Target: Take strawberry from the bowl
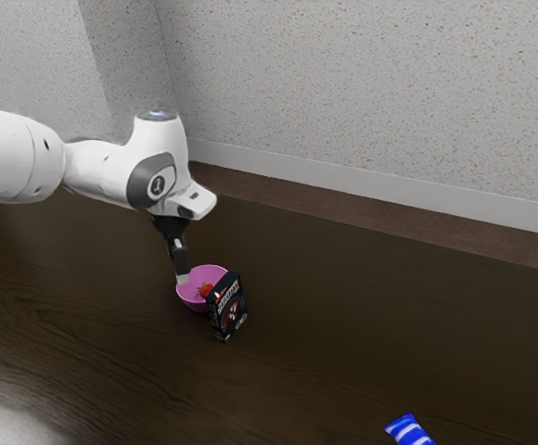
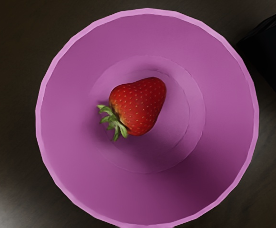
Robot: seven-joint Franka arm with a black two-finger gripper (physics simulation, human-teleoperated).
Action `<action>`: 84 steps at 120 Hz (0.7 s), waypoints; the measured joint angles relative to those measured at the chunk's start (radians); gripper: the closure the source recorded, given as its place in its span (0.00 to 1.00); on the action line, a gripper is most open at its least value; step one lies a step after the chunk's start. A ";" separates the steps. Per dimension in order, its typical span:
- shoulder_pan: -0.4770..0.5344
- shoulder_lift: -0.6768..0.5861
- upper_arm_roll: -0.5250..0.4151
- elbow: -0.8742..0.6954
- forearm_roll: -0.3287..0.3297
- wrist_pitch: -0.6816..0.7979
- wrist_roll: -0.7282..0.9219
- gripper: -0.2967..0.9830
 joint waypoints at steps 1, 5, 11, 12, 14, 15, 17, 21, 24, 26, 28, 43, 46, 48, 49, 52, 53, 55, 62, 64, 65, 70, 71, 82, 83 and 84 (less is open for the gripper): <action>0.000 0.002 0.000 -0.003 -0.001 0.004 0.006 0.24; -0.002 0.008 0.000 -0.010 -0.006 0.020 0.032 0.25; -0.008 0.011 0.000 -0.015 -0.008 0.039 0.068 0.25; -0.009 0.011 0.000 -0.016 -0.008 0.041 0.074 0.25; -0.012 0.012 -0.001 -0.016 -0.008 0.046 0.086 0.25; -0.013 0.012 -0.001 -0.017 -0.009 0.049 0.092 0.26; -0.015 0.012 -0.001 -0.017 -0.009 0.053 0.103 0.26; -0.018 0.013 -0.001 -0.018 -0.009 0.061 0.124 0.26; -0.022 0.013 -0.001 -0.018 -0.009 0.067 0.140 0.26; -0.025 0.013 -0.002 -0.018 -0.008 0.070 0.150 0.27; -0.028 0.013 -0.002 -0.018 -0.006 0.073 0.160 0.28; -0.049 0.011 -0.003 -0.043 0.009 0.088 0.235 0.38; -0.052 0.010 -0.003 -0.047 0.017 0.090 0.249 0.41; -0.054 0.009 -0.003 -0.050 0.021 0.091 0.258 0.42; -0.054 0.009 -0.003 -0.050 0.023 0.092 0.262 0.43; -0.056 0.008 -0.003 -0.052 0.030 0.094 0.275 0.45; -0.056 0.008 -0.003 -0.052 0.032 0.094 0.279 0.46; -0.057 0.008 -0.004 -0.053 0.036 0.095 0.288 0.47; -0.061 0.007 -0.004 -0.053 0.051 0.098 0.315 0.51; -0.062 0.007 -0.004 -0.053 0.056 0.099 0.322 0.52; -0.062 0.007 -0.004 -0.053 0.059 0.099 0.326 0.52; -0.063 0.008 -0.004 -0.054 0.068 0.103 0.346 0.54; -0.063 0.009 -0.004 -0.054 0.070 0.104 0.351 0.54; -0.064 0.012 -0.004 -0.053 0.082 0.112 0.398 0.52; -0.064 0.012 -0.004 -0.053 0.083 0.113 0.402 0.51; -0.064 0.013 -0.004 -0.053 0.083 0.114 0.406 0.51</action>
